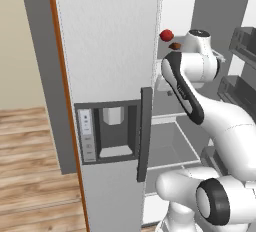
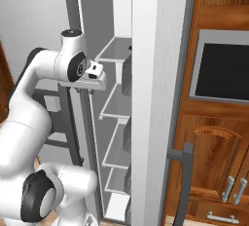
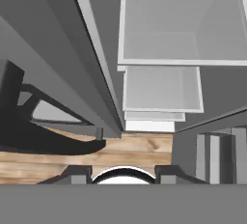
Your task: Take the chicken drumstick from the fridge and place it on the digital scale on the counter by the fridge. Wait a few seconds for a reading, then move it to the plate on the dining counter.
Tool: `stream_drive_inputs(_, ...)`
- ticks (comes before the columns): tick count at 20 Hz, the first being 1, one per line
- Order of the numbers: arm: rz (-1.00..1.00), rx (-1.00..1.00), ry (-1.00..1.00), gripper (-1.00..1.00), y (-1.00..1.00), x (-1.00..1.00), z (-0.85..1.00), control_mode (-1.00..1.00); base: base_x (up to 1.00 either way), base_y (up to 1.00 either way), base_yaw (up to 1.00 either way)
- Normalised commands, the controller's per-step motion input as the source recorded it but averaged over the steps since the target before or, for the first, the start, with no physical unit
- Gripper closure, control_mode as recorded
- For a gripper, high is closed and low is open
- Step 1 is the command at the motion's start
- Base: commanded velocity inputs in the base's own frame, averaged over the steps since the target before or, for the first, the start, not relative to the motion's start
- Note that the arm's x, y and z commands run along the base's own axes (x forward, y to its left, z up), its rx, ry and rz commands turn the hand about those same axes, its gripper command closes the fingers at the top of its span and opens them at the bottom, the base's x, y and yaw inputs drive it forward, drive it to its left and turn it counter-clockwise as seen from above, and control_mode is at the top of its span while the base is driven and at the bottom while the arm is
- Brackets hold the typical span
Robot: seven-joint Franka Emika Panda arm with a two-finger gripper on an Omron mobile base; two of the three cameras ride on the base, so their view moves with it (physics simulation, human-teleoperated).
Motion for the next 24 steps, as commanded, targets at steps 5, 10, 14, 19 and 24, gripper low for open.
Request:
stream_drive_inputs(5,0.00,0.00,0.07,-1.00,-0.11,0.02,-0.10,-1.00,0.00,0.00,0.00)
stream_drive_inputs(10,-0.02,0.06,-0.06,-1.00,-0.32,-0.01,0.00,-1.00,0.00,0.00,0.00)
stream_drive_inputs(14,0.00,0.09,-0.34,-1.00,-0.44,-0.12,0.16,-1.00,0.00,0.00,0.00)
stream_drive_inputs(19,0.00,0.00,-0.34,-1.00,-0.21,-0.04,0.43,-1.00,0.00,0.00,0.00)
stream_drive_inputs(24,0.00,-0.03,-0.24,-1.00,0.00,0.21,0.49,-1.00,0.00,0.00,0.00)
